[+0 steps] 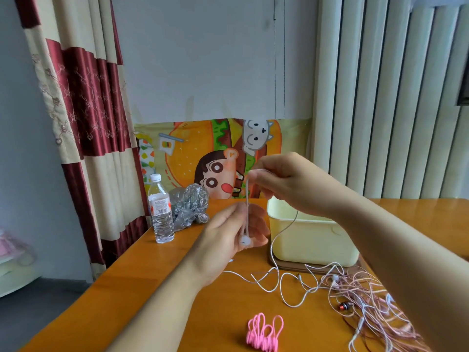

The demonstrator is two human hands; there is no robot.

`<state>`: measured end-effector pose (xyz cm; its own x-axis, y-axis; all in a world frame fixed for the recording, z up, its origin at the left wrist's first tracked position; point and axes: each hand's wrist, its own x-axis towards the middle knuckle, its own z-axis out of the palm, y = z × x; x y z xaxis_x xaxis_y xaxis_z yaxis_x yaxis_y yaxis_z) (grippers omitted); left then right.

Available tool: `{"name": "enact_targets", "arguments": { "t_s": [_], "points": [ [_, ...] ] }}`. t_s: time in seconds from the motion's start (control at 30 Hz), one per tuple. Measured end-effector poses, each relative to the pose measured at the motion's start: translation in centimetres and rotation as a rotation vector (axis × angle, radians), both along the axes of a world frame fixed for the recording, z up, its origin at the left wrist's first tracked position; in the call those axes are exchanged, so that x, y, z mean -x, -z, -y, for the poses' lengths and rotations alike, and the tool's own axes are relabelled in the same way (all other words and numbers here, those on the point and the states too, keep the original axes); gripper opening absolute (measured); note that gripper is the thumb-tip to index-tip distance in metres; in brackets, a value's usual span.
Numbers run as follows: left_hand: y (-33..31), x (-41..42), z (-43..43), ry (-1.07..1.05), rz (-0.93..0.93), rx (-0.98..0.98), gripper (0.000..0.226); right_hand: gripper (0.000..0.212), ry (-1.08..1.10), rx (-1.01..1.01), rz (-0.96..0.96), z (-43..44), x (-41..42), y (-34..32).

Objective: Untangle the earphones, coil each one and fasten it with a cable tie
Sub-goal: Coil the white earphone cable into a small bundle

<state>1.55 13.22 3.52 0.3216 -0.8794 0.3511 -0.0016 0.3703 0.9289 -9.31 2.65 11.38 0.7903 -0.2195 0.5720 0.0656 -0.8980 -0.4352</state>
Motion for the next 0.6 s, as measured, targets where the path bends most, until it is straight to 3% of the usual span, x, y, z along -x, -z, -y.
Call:
{"name": "enact_targets", "arguments": {
  "t_s": [0.2, 0.3, 0.43, 0.6],
  "points": [
    [-1.3, 1.3, -0.7, 0.265, -0.236, 0.079, 0.028, 0.033, -0.003, -0.196, 0.010, 1.3, -1.2, 2.1],
    [-2.3, 0.9, -0.7, 0.224, -0.375, 0.202, 0.025, 0.039, -0.021, -0.248, -0.073, 1.2, -1.5, 4.0],
    [-2.1, -1.3, 0.1, 0.031, -0.403, 0.283, 0.028, 0.034, 0.030, -0.035, -0.180, -0.1, -1.6, 5.4],
    [-1.6, -2.8, 0.3, -0.117, -0.311, 0.274, 0.025, 0.035, 0.066, 0.158, -0.480, -1.3, -0.9, 5.1]
  ]
}}
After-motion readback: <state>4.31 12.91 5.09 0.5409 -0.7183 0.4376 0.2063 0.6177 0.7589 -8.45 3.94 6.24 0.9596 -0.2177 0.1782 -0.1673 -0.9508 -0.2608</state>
